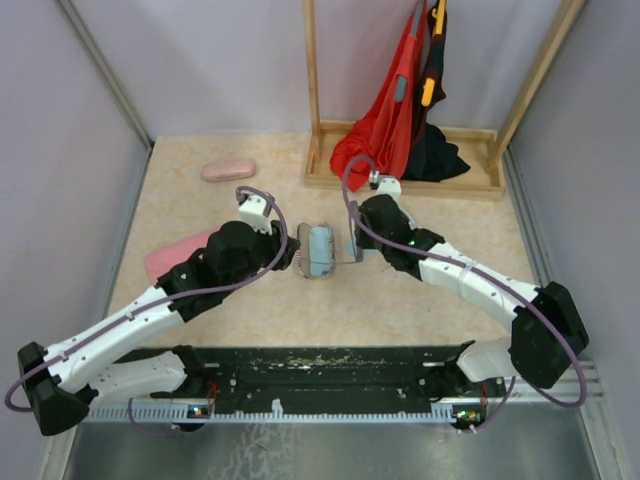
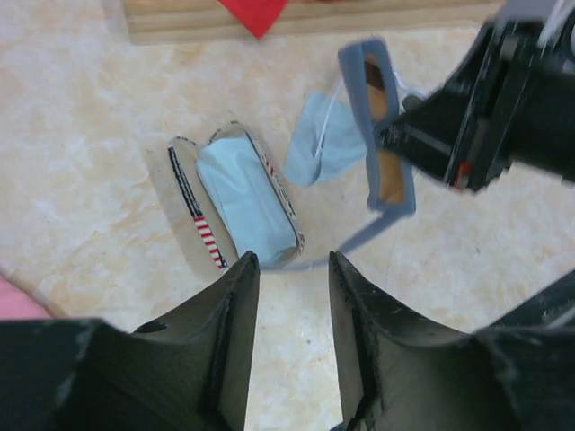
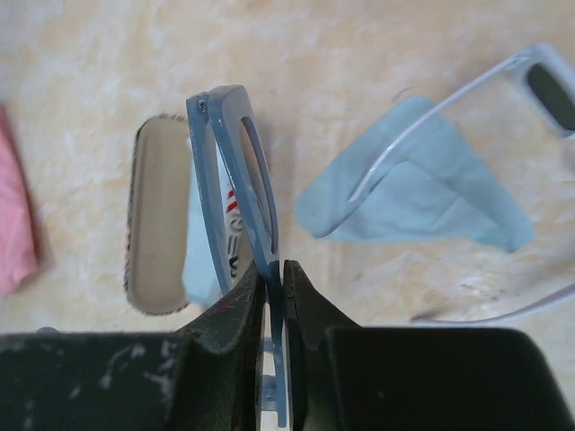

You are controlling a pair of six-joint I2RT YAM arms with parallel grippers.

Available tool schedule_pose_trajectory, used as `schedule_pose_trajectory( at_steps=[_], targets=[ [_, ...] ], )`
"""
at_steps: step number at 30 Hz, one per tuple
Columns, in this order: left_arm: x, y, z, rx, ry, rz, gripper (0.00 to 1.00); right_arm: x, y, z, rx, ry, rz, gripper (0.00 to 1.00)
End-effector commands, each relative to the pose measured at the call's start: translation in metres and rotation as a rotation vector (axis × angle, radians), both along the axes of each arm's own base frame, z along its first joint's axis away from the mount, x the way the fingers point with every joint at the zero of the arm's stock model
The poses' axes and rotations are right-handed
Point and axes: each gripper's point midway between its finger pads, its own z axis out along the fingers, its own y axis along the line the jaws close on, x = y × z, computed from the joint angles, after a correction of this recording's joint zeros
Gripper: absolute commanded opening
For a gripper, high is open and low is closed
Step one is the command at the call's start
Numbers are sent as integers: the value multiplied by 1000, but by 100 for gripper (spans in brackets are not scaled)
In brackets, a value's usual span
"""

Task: Organize the sunglasses
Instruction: Fold the sunglasses.

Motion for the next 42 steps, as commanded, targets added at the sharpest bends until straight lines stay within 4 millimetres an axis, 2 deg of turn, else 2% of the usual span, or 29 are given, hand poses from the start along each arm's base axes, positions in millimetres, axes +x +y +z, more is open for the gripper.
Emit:
schedule_pose_trajectory(
  at_steps=[1, 4, 9, 15, 18, 23, 32, 42],
  targets=[
    [-25, -14, -25, 9, 69, -149, 35, 28, -25, 62, 59, -141, -123, 0],
    [-36, -24, -37, -4, 103, -191, 20, 35, -31, 81, 85, -161, -140, 0],
    [-36, -38, -51, -14, 119, -201, 1, 28, -21, 100, 147, -162, -83, 0],
    [-10, -44, -64, 83, 120, -122, 1, 9, -8, 94, 185, -117, 19, 0],
    [5, -43, -60, 118, 96, -61, 1, 0, -4, 90, 194, -111, 65, 0],
    [19, -42, -49, 128, 41, -13, 1, -18, 17, 87, 234, -93, 215, 0],
    [32, -58, -32, 157, 22, -31, 1, -44, 51, 80, 204, -74, 416, 0],
    [38, -65, -35, 196, 36, -34, 1, -57, 79, 77, 245, -60, 490, 0]
  ],
)
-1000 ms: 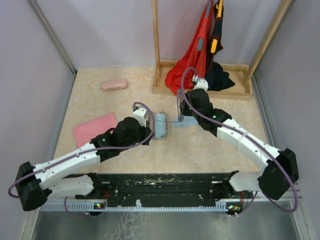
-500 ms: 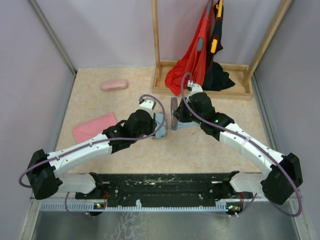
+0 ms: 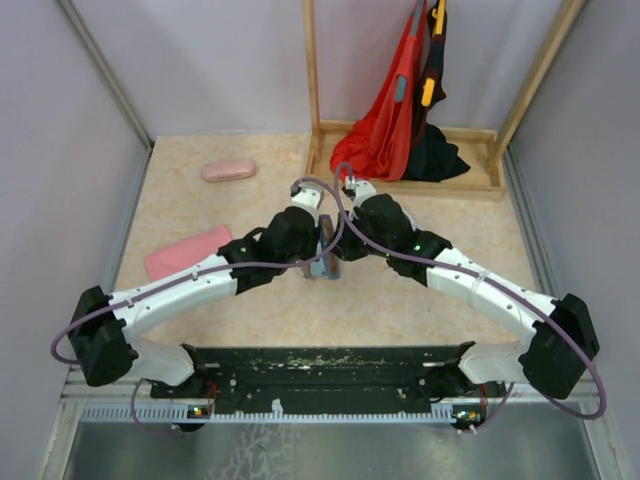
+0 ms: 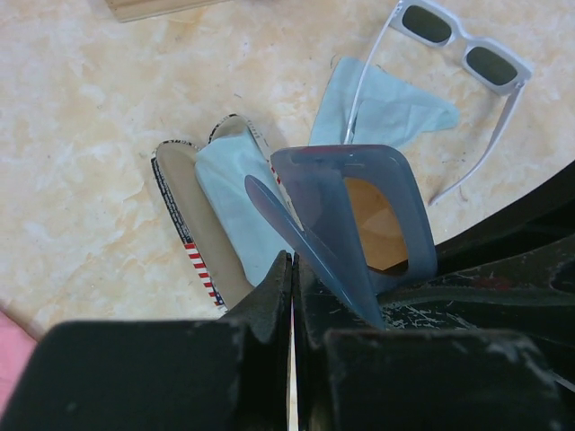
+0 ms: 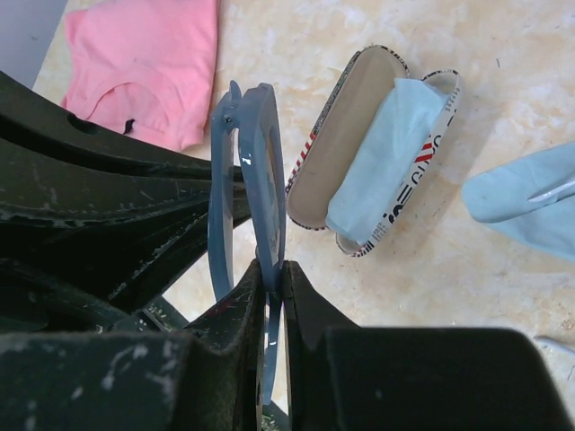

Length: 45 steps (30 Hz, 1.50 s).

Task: Organize the sunglasses
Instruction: Fold the sunglasses, then pick up the sunglasses case from the center of the board.

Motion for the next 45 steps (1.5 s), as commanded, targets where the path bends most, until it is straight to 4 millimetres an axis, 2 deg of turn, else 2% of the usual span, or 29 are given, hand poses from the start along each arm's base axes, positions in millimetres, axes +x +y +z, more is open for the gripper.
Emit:
schedule_pose_trajectory(
  at_steps=[1, 4, 8, 10, 13, 17, 18, 26, 33, 40, 45],
  targets=[
    [6, -9, 12, -4, -15, -7, 1, -2, 27, 32, 113, -66, 84, 0],
    [7, -5, 8, 10, -7, 14, 1, 4, 16, 24, 74, -63, 13, 0],
    [12, 24, 1, 13, 1, 82, 4, 20, -23, 6, 3, -40, -160, 0],
    [17, 41, -3, -25, 13, 114, 14, 26, -42, 0, 19, -19, -211, 0],
    [24, 65, -10, -143, 35, 142, 36, 29, -60, -6, 22, -6, -259, 0],
    [30, 81, -28, -285, 58, 138, 57, 28, -71, -9, -7, 4, -278, 0],
    [32, 82, -34, -304, 67, 137, 59, 28, -73, -9, -9, -2, -283, 0],
    [54, 66, -70, -423, 157, 67, 65, 18, -75, -15, 1, 12, -260, 0],
    [72, 64, -94, -371, 199, 94, 68, 15, -76, -18, -9, 16, -249, 0],
    [71, 47, -120, -377, 289, 34, 67, 17, -80, -14, -28, 7, -248, 0],
    [70, 43, -136, -379, 332, 30, 66, 18, -80, -10, -30, -3, -244, 0]
  ],
)
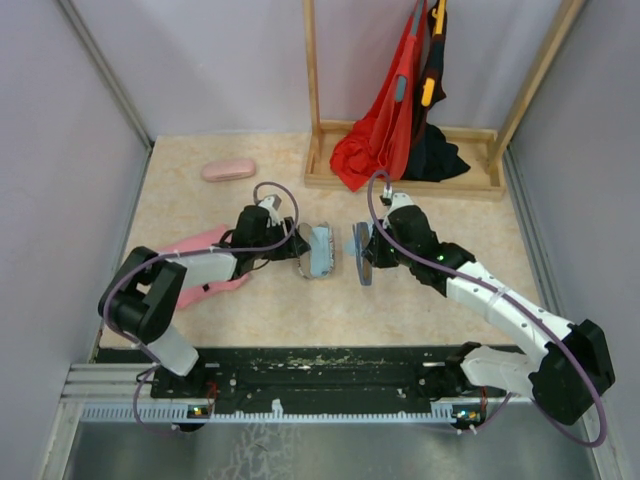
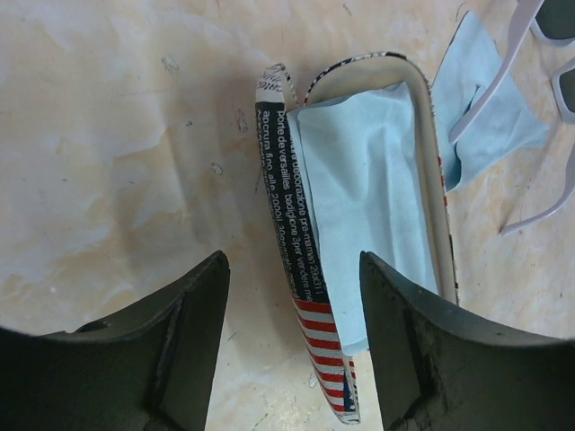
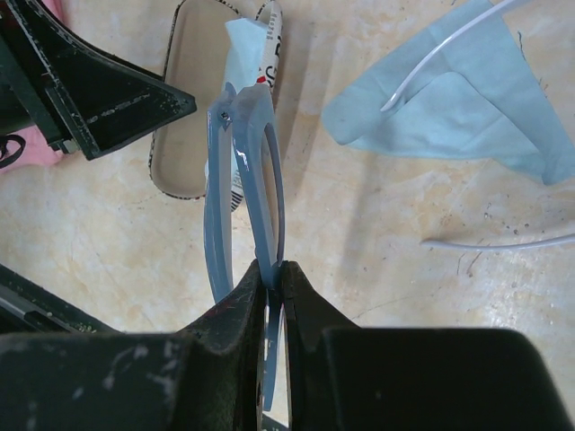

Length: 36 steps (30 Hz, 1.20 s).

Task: Organize the sunglasses
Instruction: Pick up the sunglasses case from the center of the board.

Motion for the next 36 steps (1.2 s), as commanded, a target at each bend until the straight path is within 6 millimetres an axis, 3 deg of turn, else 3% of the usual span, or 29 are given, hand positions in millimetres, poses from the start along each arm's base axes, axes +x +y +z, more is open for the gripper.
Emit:
schedule_pose_trajectory(
  at_steps=[1, 11, 23, 30, 36],
  targets=[
    [7, -12, 6, -55, -10, -31, 65, 10, 3, 34, 45, -90, 4, 0],
    [5, -26, 2, -100, 5, -85, 48, 4, -3, 29, 45, -82, -7, 0],
    [4, -23, 12, -116, -19, -72, 37, -4, -20, 24, 7, -83, -52, 0],
    [1, -14, 24, -85, -39, -48, 33, -4, -25, 27, -6, -98, -67, 0],
    [-3, 4, 38, -17, -68, -3, 32, -5, -15, 30, 44, -100, -34, 0]
  ],
)
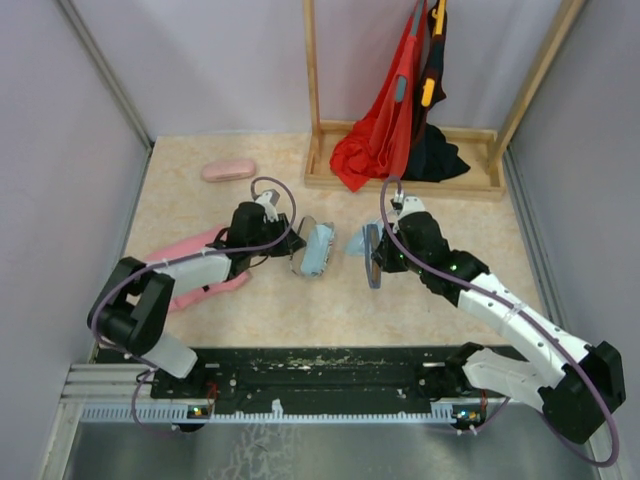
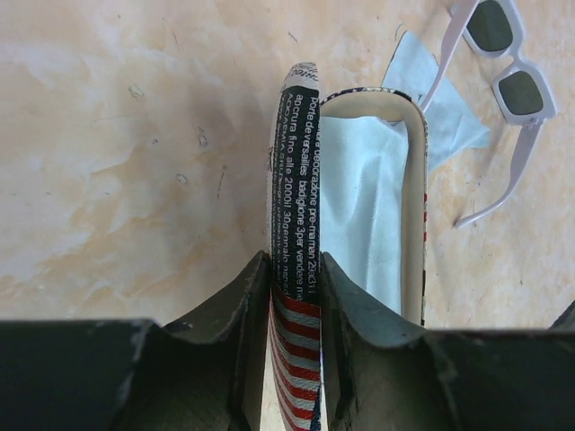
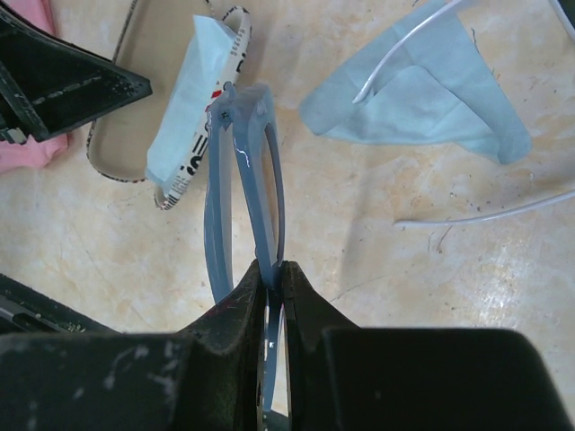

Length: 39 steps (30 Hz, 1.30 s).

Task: Organize the sunglasses
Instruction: Pick up the sunglasses case from the center of the board, then place the sunglasses case at the center of the board.

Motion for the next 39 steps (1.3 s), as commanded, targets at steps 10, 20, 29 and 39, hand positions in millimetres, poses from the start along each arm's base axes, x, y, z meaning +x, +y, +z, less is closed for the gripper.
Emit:
schedule_pose_trajectory(
  at_steps=[10, 20, 29, 39],
  targets=[
    [-19, 53, 19, 175, -61, 134, 32, 6, 46, 22, 260, -26, 91, 0],
    [-40, 70, 8, 247, -58, 187, 32, 5, 77, 12, 448, 45, 124, 0],
    [-50, 64, -3, 302, -48, 187, 33, 7, 91, -8, 503, 104, 120, 0],
    [-58, 49, -12, 262, -19, 151, 45, 15, 117, -20, 533, 142, 182, 0]
  ],
)
